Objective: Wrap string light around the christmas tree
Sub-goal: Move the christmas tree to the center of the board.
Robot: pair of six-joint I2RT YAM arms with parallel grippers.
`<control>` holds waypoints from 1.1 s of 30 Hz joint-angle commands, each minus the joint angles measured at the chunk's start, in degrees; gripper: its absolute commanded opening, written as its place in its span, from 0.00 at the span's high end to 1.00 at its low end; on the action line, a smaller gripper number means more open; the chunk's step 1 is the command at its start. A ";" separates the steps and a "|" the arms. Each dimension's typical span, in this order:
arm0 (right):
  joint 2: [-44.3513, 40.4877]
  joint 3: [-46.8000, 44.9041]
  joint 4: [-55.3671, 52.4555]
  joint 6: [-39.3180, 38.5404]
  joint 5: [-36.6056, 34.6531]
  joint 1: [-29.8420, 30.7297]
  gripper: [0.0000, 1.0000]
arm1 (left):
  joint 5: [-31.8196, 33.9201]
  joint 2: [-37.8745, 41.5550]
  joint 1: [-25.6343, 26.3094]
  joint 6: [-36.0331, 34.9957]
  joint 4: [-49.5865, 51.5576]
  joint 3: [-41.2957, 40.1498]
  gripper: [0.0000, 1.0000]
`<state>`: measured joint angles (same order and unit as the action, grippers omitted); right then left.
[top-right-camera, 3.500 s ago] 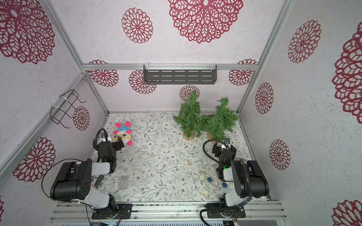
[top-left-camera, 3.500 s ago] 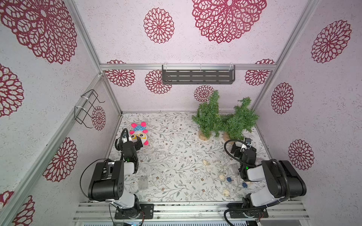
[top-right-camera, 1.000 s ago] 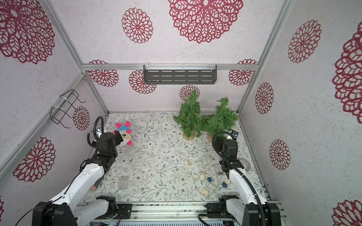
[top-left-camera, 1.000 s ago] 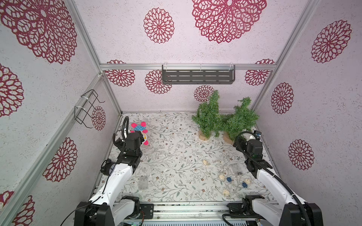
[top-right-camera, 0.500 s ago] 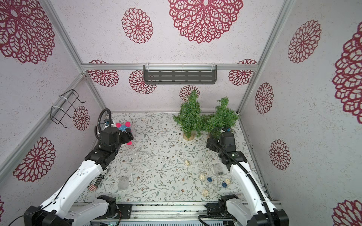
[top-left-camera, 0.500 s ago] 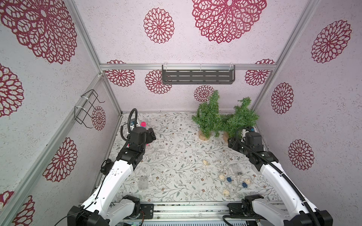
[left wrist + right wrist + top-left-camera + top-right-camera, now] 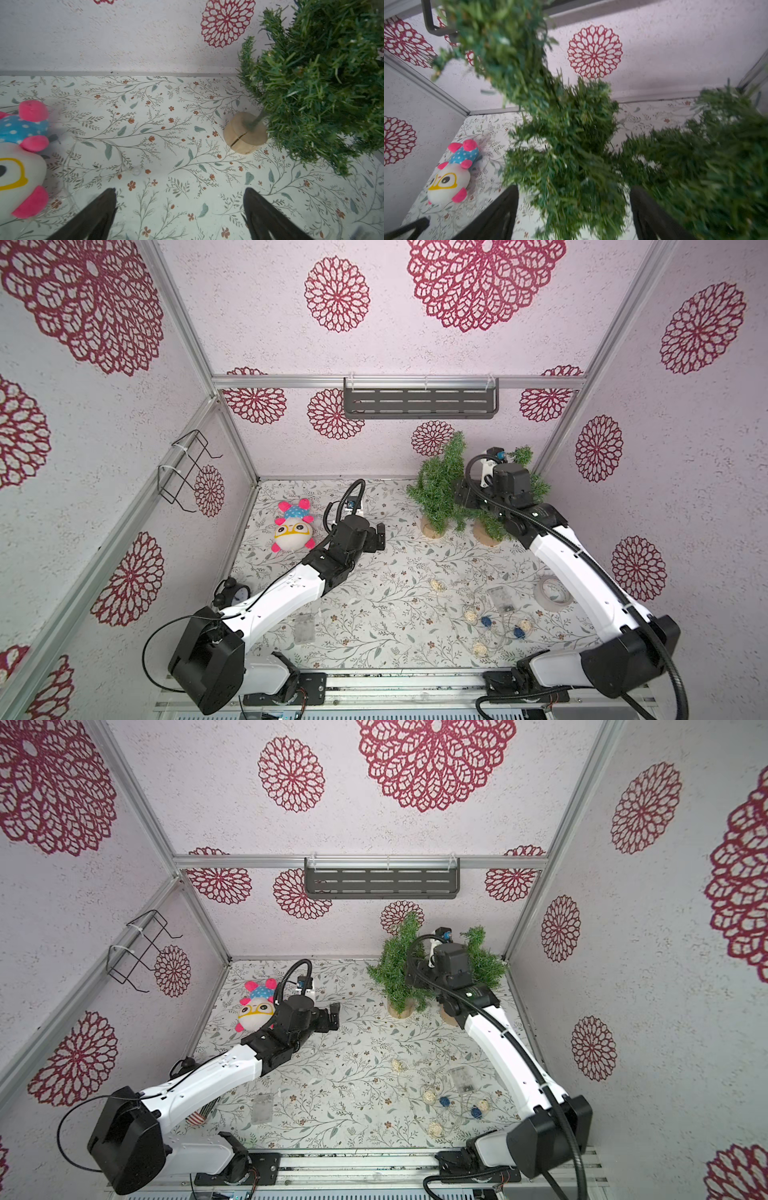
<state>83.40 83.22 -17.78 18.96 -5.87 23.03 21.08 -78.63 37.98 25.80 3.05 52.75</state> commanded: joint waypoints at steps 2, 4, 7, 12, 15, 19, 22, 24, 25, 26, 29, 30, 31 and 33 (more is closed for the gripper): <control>4.14 4.34 10.01 -7.34 -5.62 2.85 0.14 | -1.27 -0.54 0.58 1.45 -4.36 -0.33 0.02; 5.90 5.01 13.64 -10.24 -8.11 4.16 0.14 | -0.83 -0.72 0.53 0.49 -5.33 -0.83 0.02; 8.42 5.00 19.79 -13.71 -13.40 5.25 0.16 | -0.60 -0.99 0.47 -1.67 -5.33 -0.29 0.02; 10.71 2.58 30.38 -17.38 -12.53 5.43 0.26 | -0.22 -0.59 0.52 -4.20 -5.20 -0.43 0.02; 11.43 1.25 32.89 -17.54 -10.70 5.55 0.44 | 0.42 0.46 0.33 -4.56 -5.52 -1.82 0.01; 11.31 0.98 33.90 -17.22 -8.05 5.97 0.67 | 0.13 2.27 -0.39 -4.43 -5.60 -3.39 0.01; 11.18 2.51 33.46 -17.06 -6.47 6.86 0.79 | -0.25 3.02 -1.12 -4.13 -5.56 -4.14 0.02; 11.10 3.97 32.26 -16.08 -5.29 7.53 0.88 | 0.07 3.51 -1.42 -4.37 -4.88 -4.31 0.02; 11.01 4.35 31.96 -15.40 -4.49 7.83 0.91 | 0.23 3.93 -1.58 -4.41 -4.44 -4.45 0.02; 10.85 4.81 31.60 -14.48 -3.60 8.14 0.94 | 0.43 4.52 -1.80 -4.45 -4.12 -4.78 0.02; 10.24 6.00 30.47 -12.18 -1.06 9.27 0.98 | 0.42 6.88 -2.84 -4.33 -3.38 -6.53 0.02; 9.92 6.28 30.10 -11.47 -0.17 9.81 1.00 | 0.36 7.94 -3.31 -4.27 -3.02 -7.26 0.02; 9.70 6.41 29.73 -10.88 0.86 10.30 1.00 | 0.30 8.81 -3.64 -4.05 -2.65 -7.90 0.02; 9.33 6.44 28.77 -9.85 2.70 11.64 1.00 | 0.12 11.15 -4.54 -3.52 -1.38 -9.24 0.02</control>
<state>95.55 85.93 6.66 5.76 -7.25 32.91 20.86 -70.48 34.63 21.89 -0.16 44.93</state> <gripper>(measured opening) 0.141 0.981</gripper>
